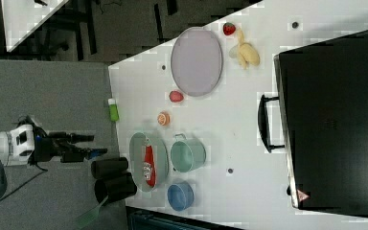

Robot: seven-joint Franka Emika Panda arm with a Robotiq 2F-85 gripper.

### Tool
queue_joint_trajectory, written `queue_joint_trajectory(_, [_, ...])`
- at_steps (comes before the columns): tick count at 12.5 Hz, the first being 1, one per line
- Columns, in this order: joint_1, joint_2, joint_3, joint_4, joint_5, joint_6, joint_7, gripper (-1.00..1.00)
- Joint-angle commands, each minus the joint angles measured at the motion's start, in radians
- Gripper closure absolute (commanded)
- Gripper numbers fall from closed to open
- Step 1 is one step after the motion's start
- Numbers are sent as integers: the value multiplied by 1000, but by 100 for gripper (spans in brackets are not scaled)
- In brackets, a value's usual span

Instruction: Pick ketchup from strainer and place it on the table

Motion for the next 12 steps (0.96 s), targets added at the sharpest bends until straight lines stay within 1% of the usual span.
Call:
queue_joint_trajectory(1, [23,34,118,-10,5,33,16,-100])
queue_joint_trajectory(4, [28,89,252,-56,5,114,16,-100])
queue_joint_trajectory(7, [31,143,341,-157,1,279,19,-100])
queue_joint_trajectory(9, [34,174,362,-247,-4,452,27,-100])
queue_joint_trajectory(12, [37,235,362,-380,-12,717,29,-100])
